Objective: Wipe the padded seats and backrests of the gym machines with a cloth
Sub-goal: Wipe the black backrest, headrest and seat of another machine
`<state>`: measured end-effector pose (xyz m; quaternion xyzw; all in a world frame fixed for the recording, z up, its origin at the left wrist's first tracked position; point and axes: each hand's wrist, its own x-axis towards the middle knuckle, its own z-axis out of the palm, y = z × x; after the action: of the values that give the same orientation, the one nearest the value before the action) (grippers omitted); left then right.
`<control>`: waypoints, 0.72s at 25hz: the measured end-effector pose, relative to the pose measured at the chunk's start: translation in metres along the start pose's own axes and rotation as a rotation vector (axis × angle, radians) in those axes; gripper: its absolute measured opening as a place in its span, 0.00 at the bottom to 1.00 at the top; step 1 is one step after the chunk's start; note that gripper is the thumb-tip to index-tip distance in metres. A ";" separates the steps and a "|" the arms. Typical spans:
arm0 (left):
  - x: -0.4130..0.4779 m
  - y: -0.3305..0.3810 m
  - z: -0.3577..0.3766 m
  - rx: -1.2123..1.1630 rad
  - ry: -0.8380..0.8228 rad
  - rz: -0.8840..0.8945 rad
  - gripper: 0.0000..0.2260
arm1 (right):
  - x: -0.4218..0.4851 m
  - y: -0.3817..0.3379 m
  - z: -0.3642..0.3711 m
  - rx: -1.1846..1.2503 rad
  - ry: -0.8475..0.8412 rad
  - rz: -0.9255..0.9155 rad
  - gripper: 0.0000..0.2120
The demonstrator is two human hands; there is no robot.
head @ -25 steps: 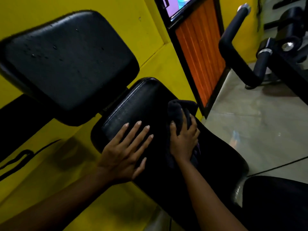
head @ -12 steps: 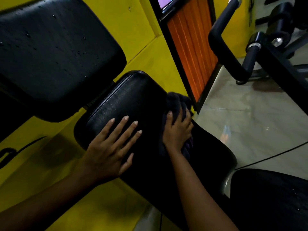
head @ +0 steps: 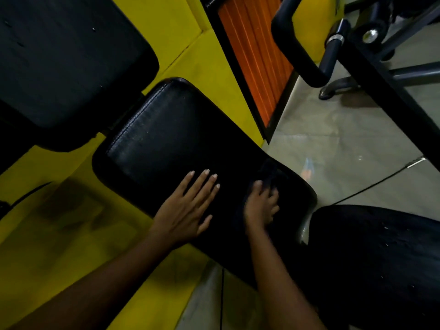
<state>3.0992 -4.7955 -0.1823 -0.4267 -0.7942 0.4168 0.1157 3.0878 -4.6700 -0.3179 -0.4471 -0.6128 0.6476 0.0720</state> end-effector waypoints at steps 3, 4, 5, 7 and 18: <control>0.001 0.004 0.006 0.027 0.053 -0.005 0.29 | -0.078 0.034 0.015 -0.104 0.004 -0.403 0.31; 0.001 0.006 0.008 0.034 0.060 -0.006 0.29 | -0.079 0.047 0.015 -0.119 -0.010 -0.429 0.33; 0.003 0.008 0.009 0.043 0.067 -0.001 0.29 | -0.068 0.059 0.014 -0.135 -0.009 -0.407 0.33; 0.005 0.015 0.014 0.062 0.081 0.025 0.31 | -0.037 0.079 0.006 -0.162 0.022 -0.306 0.31; 0.010 0.022 0.022 0.024 0.051 0.021 0.33 | 0.013 0.055 -0.007 -0.173 0.093 -0.310 0.23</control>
<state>3.0940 -4.7933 -0.2143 -0.4442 -0.7813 0.4167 0.1367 3.1101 -4.6699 -0.3700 -0.3815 -0.7239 0.5521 0.1603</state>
